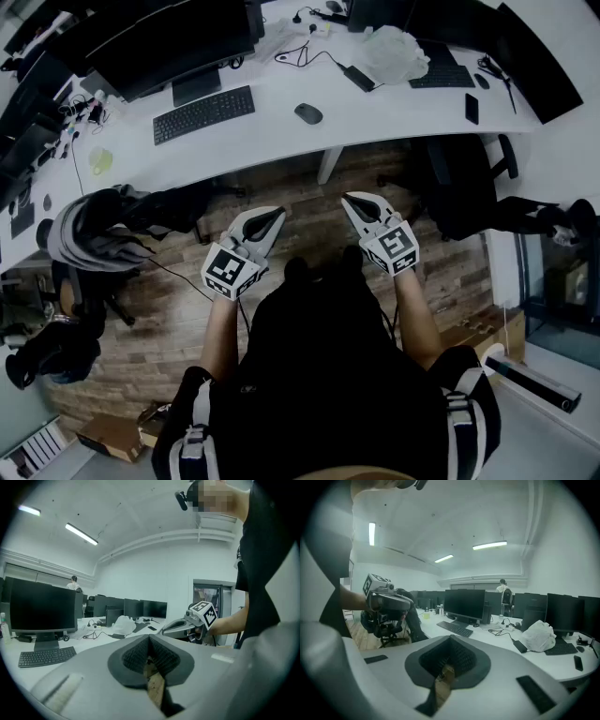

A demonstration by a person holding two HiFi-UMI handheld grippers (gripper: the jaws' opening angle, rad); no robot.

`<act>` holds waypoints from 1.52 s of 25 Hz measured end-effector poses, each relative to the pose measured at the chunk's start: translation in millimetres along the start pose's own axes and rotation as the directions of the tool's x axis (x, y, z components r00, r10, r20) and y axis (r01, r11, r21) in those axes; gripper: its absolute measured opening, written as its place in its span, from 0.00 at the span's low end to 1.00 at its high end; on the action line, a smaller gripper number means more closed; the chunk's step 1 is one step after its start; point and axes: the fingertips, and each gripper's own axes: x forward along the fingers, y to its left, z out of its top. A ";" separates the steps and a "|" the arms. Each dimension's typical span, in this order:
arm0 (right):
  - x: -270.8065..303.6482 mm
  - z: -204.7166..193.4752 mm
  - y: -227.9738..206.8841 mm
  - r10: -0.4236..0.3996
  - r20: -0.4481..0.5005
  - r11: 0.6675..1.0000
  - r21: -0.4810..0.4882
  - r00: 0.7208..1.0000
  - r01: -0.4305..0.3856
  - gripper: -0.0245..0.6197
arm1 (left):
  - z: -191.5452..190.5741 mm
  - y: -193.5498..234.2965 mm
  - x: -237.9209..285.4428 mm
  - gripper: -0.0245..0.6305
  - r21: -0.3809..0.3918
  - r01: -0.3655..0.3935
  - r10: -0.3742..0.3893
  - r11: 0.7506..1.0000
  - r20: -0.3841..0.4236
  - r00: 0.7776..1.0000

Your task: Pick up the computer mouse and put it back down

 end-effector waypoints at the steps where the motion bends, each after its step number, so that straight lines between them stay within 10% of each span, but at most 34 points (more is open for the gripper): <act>1: -0.5 0.1 0.8 -0.005 -0.003 1.000 -0.002 1.000 0.005 0.04 | 0.2 0.4 -1.2 0.03 -0.003 0.003 -0.003 1.000 0.006 1.000; 32: 10.0 -4.0 2.9 -0.073 -0.007 0.997 0.001 0.997 0.073 0.04 | -7.9 15.8 -4.1 0.03 -0.009 0.069 -0.069 0.998 -0.006 0.998; 38: 10.0 -6.0 2.5 -0.071 0.002 0.997 0.004 0.997 0.071 0.20 | -11.0 10.2 -4.1 0.11 -0.001 0.084 -0.084 0.996 -0.019 0.996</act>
